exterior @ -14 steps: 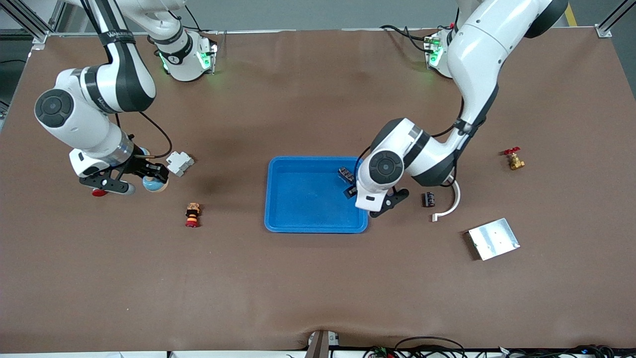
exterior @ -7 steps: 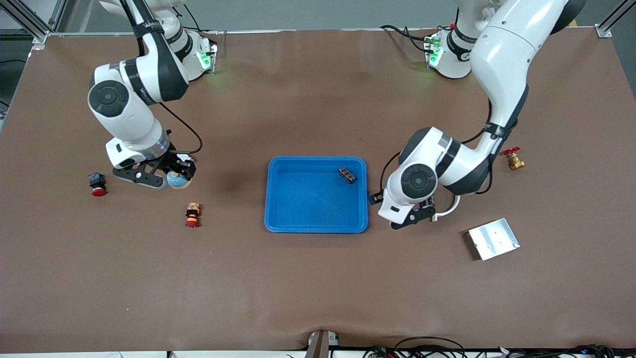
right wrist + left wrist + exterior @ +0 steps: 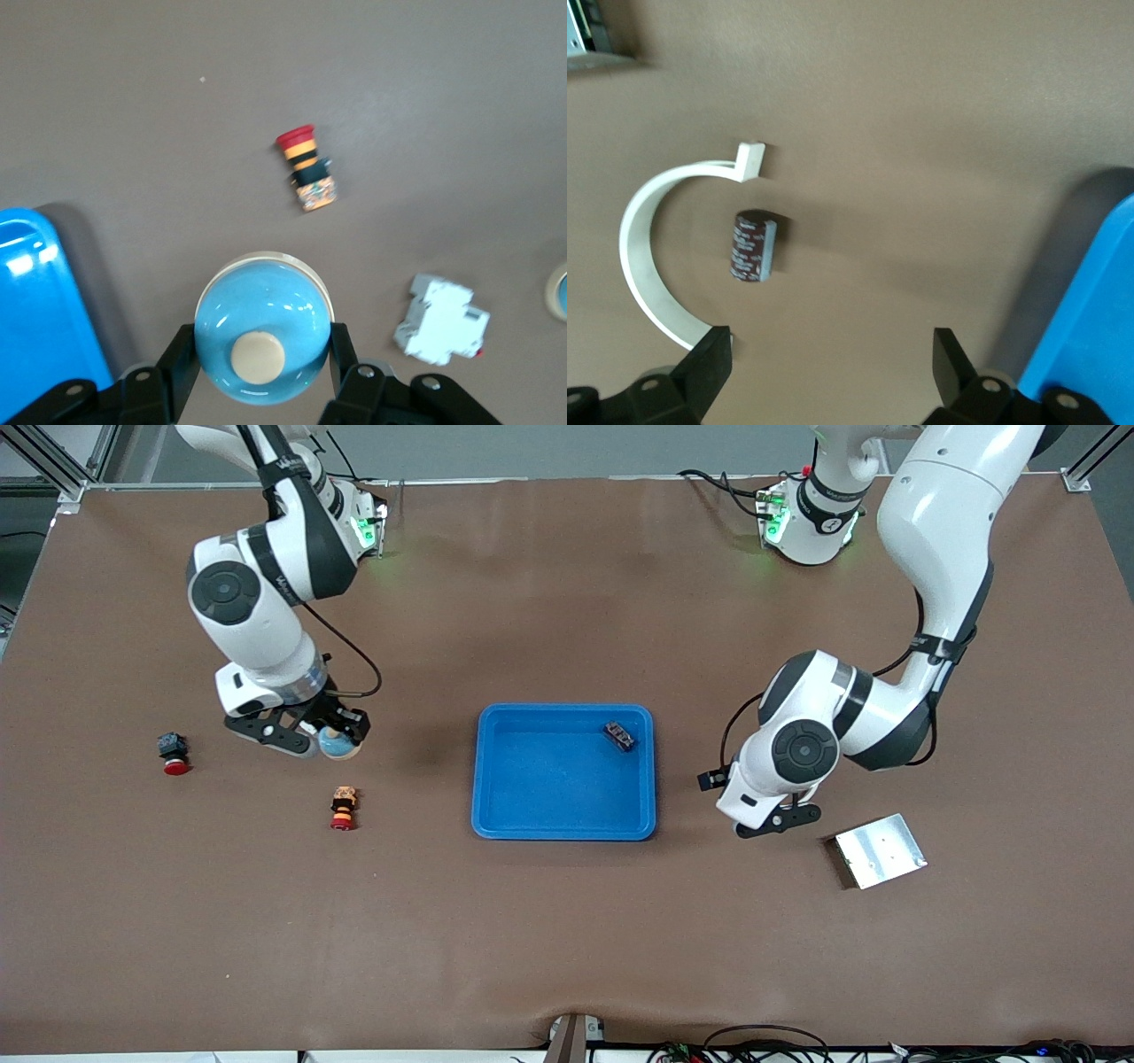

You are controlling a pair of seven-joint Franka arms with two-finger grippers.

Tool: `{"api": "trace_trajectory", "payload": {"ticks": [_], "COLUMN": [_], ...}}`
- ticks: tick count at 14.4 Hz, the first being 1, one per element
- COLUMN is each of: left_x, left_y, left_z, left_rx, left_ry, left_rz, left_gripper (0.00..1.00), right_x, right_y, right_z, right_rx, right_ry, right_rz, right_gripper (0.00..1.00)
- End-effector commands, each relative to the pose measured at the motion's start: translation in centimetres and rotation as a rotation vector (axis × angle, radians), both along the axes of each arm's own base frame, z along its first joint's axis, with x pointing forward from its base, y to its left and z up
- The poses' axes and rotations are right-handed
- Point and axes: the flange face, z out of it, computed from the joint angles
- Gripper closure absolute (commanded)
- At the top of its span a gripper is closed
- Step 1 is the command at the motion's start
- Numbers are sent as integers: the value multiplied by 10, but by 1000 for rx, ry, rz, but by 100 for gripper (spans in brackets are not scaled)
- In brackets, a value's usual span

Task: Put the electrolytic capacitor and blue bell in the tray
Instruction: 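Move the left gripper to the second capacitor while the right carries the bell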

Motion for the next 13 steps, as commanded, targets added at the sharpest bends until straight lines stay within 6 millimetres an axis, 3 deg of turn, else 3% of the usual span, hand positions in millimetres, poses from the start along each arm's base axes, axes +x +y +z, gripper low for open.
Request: {"api": "trace_trajectory", "payload": {"ticks": [1,6,9,13], "left_x": [-29,-56,-59,-50], "left_y": [14,30,48,76], "left_z": [-9,-42,-51,-55], "left_rx": [12,29,5,-17], "left_ry": [-81,-122,-161,-171], "left_rz": [-66,-135,-146,-157], "left_gripper": [0,0,0,0], "right_x": [-10,-23,-30,-27], "right_y": [37,98,117,147], "right_z": [-8,-30,-35,-49], "right_rx": [2,16,28,32], "right_ry": [-8,-4,-14,-4], "right_rz": [-38,-110,-132,-184], "right_gripper": [100,100,100,100]}}
